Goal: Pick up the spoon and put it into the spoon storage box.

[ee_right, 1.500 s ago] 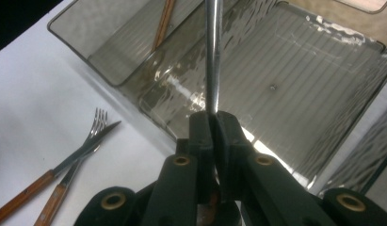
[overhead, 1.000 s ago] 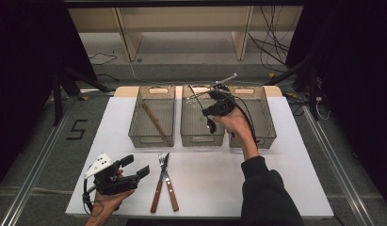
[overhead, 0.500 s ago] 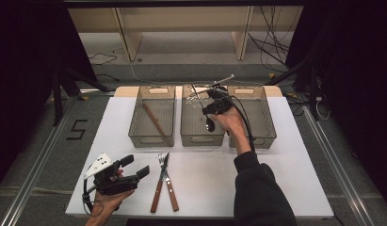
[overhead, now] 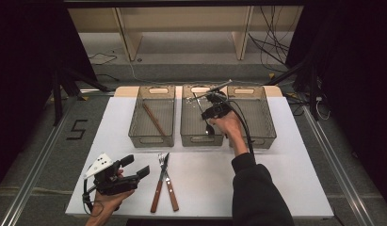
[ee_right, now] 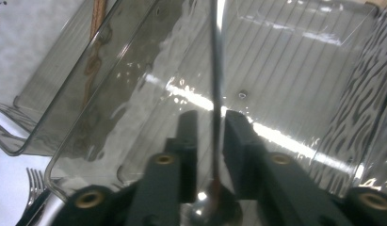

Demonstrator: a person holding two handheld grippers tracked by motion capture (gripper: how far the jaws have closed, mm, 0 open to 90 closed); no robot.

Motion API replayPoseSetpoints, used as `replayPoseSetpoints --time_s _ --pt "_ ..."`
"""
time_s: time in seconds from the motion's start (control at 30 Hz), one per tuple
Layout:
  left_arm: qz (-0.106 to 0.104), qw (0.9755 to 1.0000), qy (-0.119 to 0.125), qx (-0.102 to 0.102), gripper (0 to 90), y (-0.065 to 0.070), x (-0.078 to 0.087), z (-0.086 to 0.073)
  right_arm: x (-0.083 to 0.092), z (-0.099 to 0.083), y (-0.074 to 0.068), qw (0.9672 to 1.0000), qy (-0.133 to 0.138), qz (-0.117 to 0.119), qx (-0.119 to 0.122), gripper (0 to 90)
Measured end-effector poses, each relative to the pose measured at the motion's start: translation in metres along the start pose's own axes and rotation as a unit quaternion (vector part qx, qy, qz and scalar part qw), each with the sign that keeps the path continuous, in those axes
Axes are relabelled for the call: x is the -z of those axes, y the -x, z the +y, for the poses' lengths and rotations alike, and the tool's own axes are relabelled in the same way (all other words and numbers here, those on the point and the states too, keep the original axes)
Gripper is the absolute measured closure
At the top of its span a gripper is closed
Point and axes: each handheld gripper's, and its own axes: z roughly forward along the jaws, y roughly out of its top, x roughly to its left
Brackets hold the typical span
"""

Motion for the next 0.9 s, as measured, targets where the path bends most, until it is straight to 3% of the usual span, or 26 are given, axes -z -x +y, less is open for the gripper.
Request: replayPoseSetpoints --time_s 0.23,0.47,0.77,0.9 --pt "-0.001 1.0 -0.001 0.001 16.5 0.0 0.0 0.0 0.007 -0.001 -0.001 1.0 0.003 0.001 0.009 68.2" --pt "-0.001 1.0 -0.002 0.002 16.5 0.0 -0.001 0.0 0.023 -0.007 -0.003 0.9995 0.021 0.007 0.023 55.5" --pt "-0.002 1.0 -0.007 -0.001 16.5 0.0 -0.002 -0.001 0.056 -0.031 -0.011 0.9955 0.076 0.031 0.049 41.7" --pt "-0.001 1.0 -0.008 0.0 16.5 0.001 -0.002 -0.001 0.072 -0.048 -0.013 0.9917 0.109 0.046 0.049 39.3"
